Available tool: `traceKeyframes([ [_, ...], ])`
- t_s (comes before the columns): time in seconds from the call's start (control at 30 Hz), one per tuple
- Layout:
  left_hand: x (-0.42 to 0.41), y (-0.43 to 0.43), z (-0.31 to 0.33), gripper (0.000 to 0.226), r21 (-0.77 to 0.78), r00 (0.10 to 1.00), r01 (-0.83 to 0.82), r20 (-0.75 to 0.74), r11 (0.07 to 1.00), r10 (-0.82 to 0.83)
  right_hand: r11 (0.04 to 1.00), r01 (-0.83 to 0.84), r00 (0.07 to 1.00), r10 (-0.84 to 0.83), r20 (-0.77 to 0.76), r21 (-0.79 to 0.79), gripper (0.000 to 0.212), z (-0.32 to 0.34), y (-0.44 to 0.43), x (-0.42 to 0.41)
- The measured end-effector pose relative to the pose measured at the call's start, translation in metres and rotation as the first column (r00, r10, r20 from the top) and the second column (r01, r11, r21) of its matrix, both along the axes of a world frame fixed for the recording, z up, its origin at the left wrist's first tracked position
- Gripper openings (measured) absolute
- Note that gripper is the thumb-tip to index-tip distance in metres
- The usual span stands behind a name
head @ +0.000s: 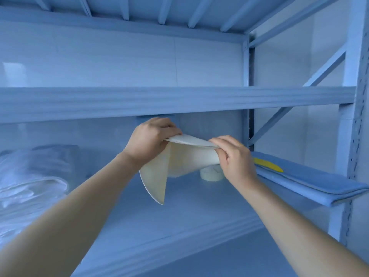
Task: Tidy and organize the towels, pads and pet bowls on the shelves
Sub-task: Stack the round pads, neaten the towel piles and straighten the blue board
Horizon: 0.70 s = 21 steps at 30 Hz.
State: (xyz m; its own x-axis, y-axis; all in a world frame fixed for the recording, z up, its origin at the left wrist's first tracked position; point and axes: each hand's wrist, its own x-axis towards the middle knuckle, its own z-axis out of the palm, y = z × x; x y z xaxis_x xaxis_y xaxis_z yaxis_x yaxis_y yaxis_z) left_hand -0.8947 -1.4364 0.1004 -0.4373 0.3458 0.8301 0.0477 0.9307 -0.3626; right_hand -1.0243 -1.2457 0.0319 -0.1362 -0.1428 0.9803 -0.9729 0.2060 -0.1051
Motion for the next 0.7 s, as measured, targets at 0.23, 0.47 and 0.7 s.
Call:
traceKeyframes([
  [0.23,-0.061,-0.081,-0.110,0.046,-0.078,0.976,0.027,0.218,0.997,-0.009,0.913,-0.040,0.992,-0.011,0.123,0.407,0.024,-0.099,-0.058,-0.072],
  [0.47,-0.067,-0.096,-0.160,0.025,0.164,0.862,-0.110,0.507,0.980,0.012,0.792,-0.113,0.969,-0.046,0.243,0.600,0.027,-0.116,-0.074,-0.089],
  [0.7,-0.052,-0.085,-0.176,0.039,0.326,0.649,-0.302,0.759,0.896,-0.058,0.734,-0.214,0.954,0.016,0.298,0.645,0.029,-0.113,-0.085,-0.095],
])
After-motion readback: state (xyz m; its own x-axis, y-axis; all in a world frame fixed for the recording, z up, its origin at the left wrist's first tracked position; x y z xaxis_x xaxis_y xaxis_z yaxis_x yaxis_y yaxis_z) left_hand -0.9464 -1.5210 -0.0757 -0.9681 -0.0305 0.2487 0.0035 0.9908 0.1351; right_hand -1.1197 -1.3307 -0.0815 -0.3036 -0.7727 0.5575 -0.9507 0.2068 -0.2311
